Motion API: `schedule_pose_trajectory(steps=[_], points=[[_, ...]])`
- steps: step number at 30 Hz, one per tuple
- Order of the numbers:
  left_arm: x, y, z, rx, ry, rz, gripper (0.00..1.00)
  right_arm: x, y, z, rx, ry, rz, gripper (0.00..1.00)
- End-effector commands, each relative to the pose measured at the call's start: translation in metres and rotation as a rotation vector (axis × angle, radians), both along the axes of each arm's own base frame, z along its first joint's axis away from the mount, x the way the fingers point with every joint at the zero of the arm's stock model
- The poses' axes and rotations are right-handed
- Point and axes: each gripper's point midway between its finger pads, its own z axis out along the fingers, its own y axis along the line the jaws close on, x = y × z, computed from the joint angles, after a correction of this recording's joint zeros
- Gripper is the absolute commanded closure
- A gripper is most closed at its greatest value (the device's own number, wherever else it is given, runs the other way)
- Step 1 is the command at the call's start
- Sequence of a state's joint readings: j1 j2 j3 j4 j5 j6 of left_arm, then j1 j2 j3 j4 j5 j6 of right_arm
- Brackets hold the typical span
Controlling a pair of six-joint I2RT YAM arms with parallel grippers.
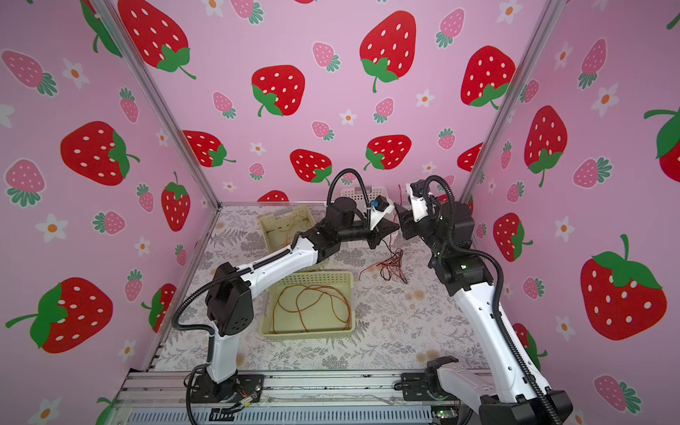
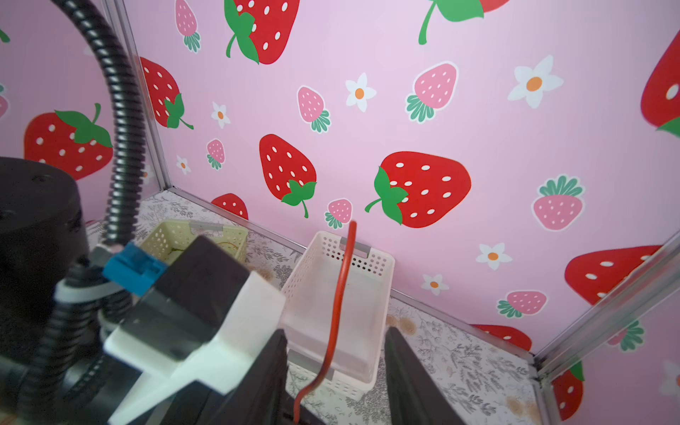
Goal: Untangle the cables
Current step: 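Lift the red wire high with the left gripper while the right holds the pile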
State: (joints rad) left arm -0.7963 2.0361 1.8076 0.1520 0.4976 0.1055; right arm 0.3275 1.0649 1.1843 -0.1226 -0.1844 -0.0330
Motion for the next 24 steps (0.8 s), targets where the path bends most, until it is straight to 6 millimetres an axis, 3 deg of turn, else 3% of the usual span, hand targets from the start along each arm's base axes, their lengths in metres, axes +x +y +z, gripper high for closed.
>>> schedule_pose_trajectory(steps=[1,4,12,20,24], points=[[-0.003,0.005,0.050,-0.066,-0.078,0.016,1.00,-0.002,-0.015,-0.008,0.072,0.005,-0.029,0.42],[0.000,0.007,0.062,-0.092,-0.081,0.032,1.00,-0.007,-0.023,-0.032,0.107,0.037,-0.017,0.37],[-0.009,0.010,0.106,-0.189,-0.088,0.004,1.00,-0.020,0.000,-0.122,0.174,0.180,0.141,0.36],[-0.021,0.014,0.140,-0.227,-0.143,-0.037,1.00,0.001,0.007,-0.190,0.125,0.325,0.156,0.44],[-0.023,0.019,0.159,-0.249,-0.171,-0.037,1.00,0.011,-0.008,-0.220,0.155,0.398,0.077,0.50]])
